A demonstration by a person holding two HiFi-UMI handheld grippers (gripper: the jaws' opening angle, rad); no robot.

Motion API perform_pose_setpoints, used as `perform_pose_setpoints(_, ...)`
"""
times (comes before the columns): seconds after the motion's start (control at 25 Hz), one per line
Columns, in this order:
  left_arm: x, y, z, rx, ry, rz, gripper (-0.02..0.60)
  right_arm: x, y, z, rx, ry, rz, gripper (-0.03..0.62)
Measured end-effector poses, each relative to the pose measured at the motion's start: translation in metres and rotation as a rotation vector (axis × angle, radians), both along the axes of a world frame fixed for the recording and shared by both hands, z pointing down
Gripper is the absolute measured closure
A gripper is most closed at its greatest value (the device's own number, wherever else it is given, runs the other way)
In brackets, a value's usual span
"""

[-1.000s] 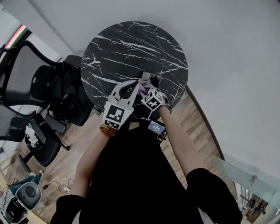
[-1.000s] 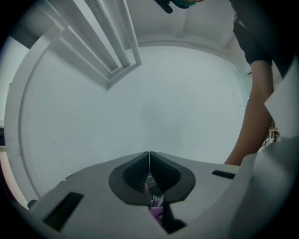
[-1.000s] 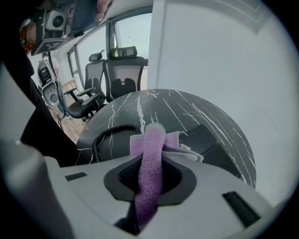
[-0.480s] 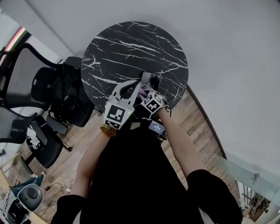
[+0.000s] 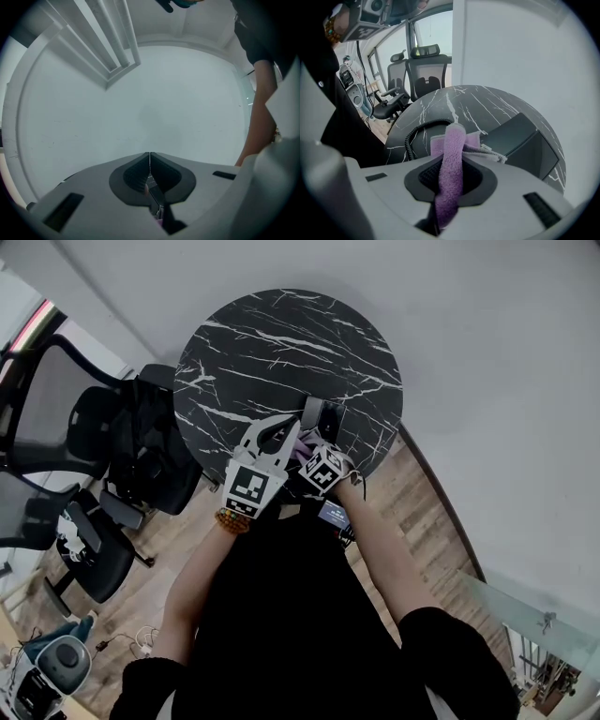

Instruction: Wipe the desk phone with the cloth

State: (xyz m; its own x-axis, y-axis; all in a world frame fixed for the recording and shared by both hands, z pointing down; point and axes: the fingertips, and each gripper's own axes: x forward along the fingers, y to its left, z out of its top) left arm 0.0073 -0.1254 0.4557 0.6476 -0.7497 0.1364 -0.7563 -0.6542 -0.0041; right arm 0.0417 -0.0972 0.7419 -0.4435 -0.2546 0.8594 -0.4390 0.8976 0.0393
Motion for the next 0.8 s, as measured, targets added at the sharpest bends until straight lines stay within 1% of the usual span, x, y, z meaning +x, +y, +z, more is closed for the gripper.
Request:
perform_pose_setpoints(0.48,-0.001,0.003,0.001,-0.004,-0.002,0.0,0.566,-0.004,0.03,0.013,-0.049,0.022,-0.03,0.533)
perform_pose_setpoints(0.8,-0.002,0.004,0.003,-0.005,-0.006,-0.002,0.565,-0.005,0.043,0.022,-0.078,0.059,-0.092,0.533)
